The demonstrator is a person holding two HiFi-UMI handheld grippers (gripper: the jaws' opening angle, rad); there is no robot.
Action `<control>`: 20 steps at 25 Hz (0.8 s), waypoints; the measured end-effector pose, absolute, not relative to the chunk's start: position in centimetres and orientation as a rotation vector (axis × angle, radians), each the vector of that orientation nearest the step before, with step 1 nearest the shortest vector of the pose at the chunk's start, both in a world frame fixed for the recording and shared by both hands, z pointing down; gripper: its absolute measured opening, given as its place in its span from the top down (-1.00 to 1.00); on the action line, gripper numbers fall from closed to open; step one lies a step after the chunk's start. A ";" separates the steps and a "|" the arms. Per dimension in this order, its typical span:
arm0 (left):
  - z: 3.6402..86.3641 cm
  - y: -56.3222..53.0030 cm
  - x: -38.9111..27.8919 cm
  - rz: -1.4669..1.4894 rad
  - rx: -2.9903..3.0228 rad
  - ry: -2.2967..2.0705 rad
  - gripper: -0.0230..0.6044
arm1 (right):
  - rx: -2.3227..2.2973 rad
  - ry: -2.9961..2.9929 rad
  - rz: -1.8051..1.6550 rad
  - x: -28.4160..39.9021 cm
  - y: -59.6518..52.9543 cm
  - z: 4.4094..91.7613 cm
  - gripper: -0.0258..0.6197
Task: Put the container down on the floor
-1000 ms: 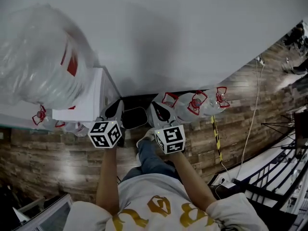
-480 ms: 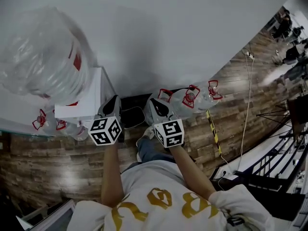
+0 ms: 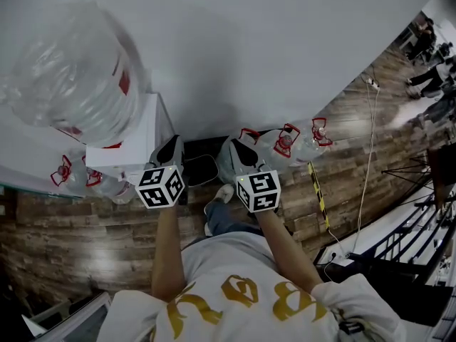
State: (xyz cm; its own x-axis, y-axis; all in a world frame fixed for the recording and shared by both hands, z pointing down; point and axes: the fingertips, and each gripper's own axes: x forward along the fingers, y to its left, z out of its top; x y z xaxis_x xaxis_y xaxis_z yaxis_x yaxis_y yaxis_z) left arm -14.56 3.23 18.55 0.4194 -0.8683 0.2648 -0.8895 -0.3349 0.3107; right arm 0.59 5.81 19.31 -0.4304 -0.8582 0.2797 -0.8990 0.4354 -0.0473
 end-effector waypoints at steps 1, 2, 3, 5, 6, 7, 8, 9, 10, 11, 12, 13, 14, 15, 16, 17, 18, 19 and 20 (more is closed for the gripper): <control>18.7 3.3 -14.6 0.081 2.273 -1.503 0.93 | 1.535 -2.474 0.281 0.4 5.9 19.4 0.84; 18.7 3.3 -14.7 0.086 2.273 -1.506 0.93 | 1.532 -2.474 0.281 0.4 6.0 19.4 0.84; 18.8 3.4 -14.7 0.088 2.272 -1.506 0.93 | 1.531 -2.474 0.281 0.3 6.0 19.4 0.84; 18.8 3.5 -14.7 0.090 2.272 -1.505 0.93 | 1.534 -2.474 0.286 0.3 6.1 19.5 0.84; 18.8 3.5 -14.7 0.090 2.272 -1.505 0.93 | 1.539 -2.475 0.292 0.4 6.0 19.5 0.84; 18.8 3.5 -14.8 0.089 2.271 -1.505 0.93 | 1.546 -2.475 0.302 0.5 6.0 19.6 0.84; 18.8 3.4 -14.9 0.087 2.271 -1.504 0.93 | 1.552 -2.473 0.311 0.5 5.9 19.6 0.84; 18.9 3.4 -14.9 0.086 2.270 -1.502 0.93 | 1.556 -2.471 0.319 0.6 5.8 19.7 0.84; 18.9 3.4 -15.0 0.086 2.269 -1.498 0.93 | 1.557 -2.468 0.325 0.7 5.8 19.8 0.84; 19.0 3.4 -14.9 0.089 2.270 -1.494 0.93 | 1.557 -2.467 0.330 0.7 5.7 19.9 0.84; 19.1 3.4 -14.9 0.093 2.272 -1.490 0.93 | 1.554 -2.469 0.333 0.6 5.7 20.0 0.84; 19.1 3.4 -14.8 0.100 2.273 -1.488 0.93 | 1.548 -2.474 0.335 0.5 5.7 20.1 0.84; 19.2 3.4 -14.7 0.106 2.274 -1.488 0.93 | 1.541 -2.478 0.335 0.4 5.7 20.1 0.84; 19.3 3.3 -14.6 0.111 2.274 -1.487 0.93 | 1.536 -2.480 0.334 0.3 5.8 20.1 0.84; 19.4 3.3 -14.6 0.115 2.274 -1.488 0.93 | 1.533 -2.479 0.335 0.3 5.8 20.2 0.84; 19.4 3.3 -14.6 0.117 2.272 -1.488 0.92 | 1.532 -2.476 0.338 0.2 5.7 20.3 0.84; 19.5 3.3 -14.6 0.120 2.271 -1.487 0.93 | 1.533 -2.472 0.342 0.3 5.7 20.4 0.84; 19.6 3.2 -14.6 0.122 2.270 -1.485 0.93 | 1.534 -2.468 0.346 0.3 5.7 20.6 0.84; 19.7 3.2 -14.6 0.124 2.270 -1.482 0.93 | 1.537 -2.465 0.350 0.4 5.6 20.7 0.84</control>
